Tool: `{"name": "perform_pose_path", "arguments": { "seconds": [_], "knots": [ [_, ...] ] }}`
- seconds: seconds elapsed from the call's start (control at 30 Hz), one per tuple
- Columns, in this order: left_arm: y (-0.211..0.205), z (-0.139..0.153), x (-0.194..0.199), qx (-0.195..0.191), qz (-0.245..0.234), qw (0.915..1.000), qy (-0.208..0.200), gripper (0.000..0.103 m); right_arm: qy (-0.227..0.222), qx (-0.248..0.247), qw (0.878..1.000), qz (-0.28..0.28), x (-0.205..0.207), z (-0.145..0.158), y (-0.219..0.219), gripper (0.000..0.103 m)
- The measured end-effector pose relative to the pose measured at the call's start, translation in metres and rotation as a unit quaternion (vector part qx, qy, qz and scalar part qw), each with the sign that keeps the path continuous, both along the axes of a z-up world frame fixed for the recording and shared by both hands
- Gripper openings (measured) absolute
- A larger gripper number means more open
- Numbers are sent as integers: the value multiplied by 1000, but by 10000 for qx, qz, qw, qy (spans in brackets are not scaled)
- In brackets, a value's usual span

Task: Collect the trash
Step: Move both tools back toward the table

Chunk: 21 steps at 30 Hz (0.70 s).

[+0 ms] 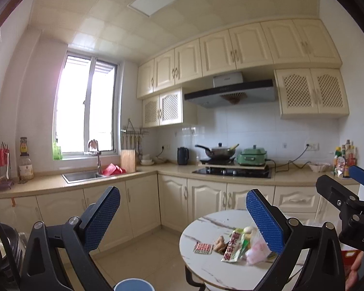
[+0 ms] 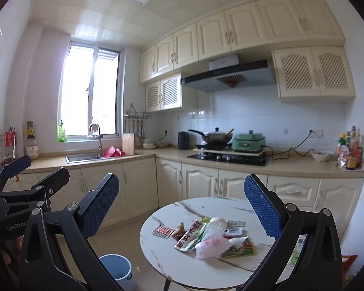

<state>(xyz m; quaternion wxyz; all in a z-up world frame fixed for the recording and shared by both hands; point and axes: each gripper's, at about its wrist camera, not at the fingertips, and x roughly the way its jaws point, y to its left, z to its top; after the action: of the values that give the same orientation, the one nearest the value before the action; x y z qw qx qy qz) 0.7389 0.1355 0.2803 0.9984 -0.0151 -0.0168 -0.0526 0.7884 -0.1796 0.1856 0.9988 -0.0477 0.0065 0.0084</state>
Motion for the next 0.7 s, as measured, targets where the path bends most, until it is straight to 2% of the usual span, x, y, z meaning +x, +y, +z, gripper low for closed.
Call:
{"name": "perform_pose_path", "arguments": {
  "seconds": [0.13, 0.33, 0.6, 0.7],
  "knots": [
    [6, 20, 117, 44, -21, 9999, -110, 102, -189, 9, 9998, -65, -17, 9, -10, 103],
    [-15, 35, 295, 49, -45, 10000, -33, 102, -279, 33, 9995, -160, -22, 12, -16, 103],
    [-48, 63, 571, 2, -172, 9995, 260, 102, -93, 44, 9992, -394, -5, 0, -27, 103],
    [-64, 83, 689, 25, -219, 9991, 373, 102, 17, 69, 9988, -493, 6, -7, -37, 103]
  ]
}}
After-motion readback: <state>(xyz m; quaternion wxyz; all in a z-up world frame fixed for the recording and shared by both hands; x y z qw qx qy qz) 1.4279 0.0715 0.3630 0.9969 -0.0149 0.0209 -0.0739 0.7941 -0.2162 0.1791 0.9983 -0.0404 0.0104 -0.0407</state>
